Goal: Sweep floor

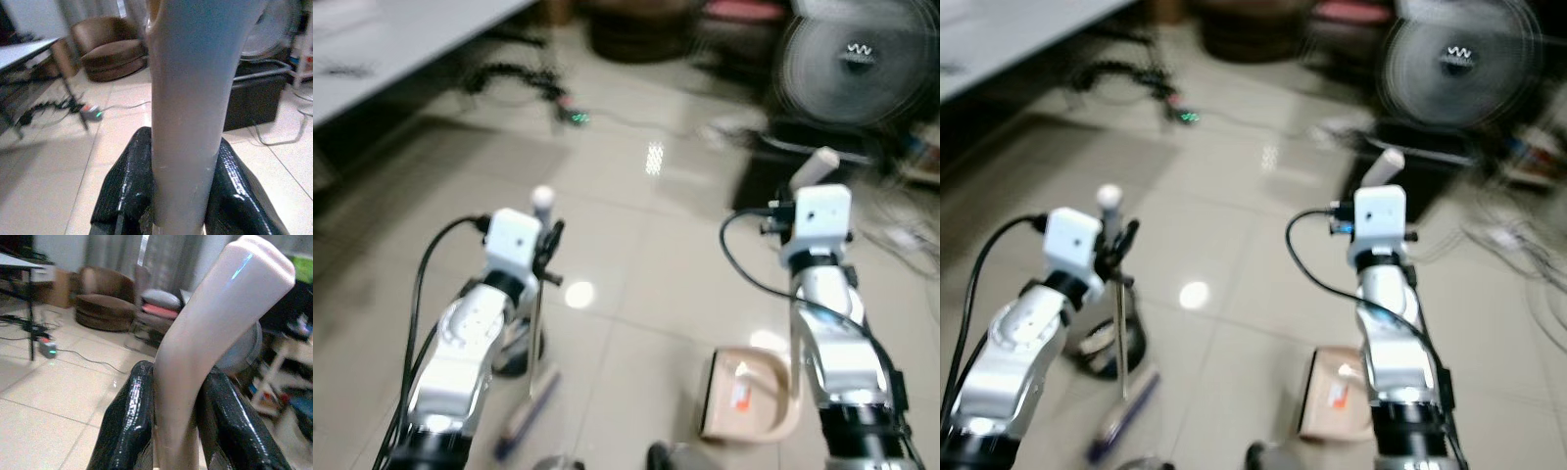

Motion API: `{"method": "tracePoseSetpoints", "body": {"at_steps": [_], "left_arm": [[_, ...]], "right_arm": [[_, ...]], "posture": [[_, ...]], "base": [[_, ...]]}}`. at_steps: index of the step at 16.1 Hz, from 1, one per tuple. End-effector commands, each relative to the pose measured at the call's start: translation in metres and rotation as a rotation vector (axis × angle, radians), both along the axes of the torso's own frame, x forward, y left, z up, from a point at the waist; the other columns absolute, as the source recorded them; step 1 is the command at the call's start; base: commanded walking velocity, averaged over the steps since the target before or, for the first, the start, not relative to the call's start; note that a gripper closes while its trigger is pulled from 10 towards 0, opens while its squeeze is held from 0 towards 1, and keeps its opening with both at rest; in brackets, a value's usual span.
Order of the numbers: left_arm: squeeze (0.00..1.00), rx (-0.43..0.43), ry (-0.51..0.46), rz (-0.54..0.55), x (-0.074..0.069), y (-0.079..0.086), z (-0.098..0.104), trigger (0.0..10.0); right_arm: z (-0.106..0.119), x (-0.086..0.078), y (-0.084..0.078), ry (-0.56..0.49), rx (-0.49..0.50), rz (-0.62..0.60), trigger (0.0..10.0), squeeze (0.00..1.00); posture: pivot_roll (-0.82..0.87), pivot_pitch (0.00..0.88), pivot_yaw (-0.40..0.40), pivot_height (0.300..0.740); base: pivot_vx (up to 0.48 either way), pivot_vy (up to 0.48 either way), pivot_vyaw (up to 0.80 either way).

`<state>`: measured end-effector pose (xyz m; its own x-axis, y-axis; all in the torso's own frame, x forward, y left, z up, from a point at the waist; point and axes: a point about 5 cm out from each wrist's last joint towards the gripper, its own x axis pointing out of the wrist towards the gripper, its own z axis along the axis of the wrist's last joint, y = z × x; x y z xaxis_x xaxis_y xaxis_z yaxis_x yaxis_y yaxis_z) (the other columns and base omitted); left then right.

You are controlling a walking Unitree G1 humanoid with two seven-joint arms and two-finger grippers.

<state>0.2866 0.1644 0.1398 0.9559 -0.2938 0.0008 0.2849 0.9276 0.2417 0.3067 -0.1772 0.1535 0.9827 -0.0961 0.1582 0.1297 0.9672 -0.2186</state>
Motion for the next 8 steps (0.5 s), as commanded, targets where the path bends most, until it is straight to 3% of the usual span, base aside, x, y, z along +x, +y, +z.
{"method": "tracePoseSetpoints", "body": {"at_steps": [1, 8], "left_arm": [[0.0, 0.004, -0.039, 0.003, 0.004, -0.003, 0.006, 10.0], [0.0, 0.009, -0.122, 0.068, 0.015, 0.006, 0.021, 10.0]], "right_arm": [[0.004, -0.003, -0.002, -0.003, 0.075, 0.0, 10.0, 0.0], [0.004, -0.009, 0.0, 0.003, 0.107, -0.008, 10.0, 0.0]], "posture": [[0.01, 0.086, -0.007, 0.74], [0.0, 0.093, 0.014, 0.74]], "base": [[0.0, 0.0, -0.8], [0.0, 0.0, -0.8]]}}
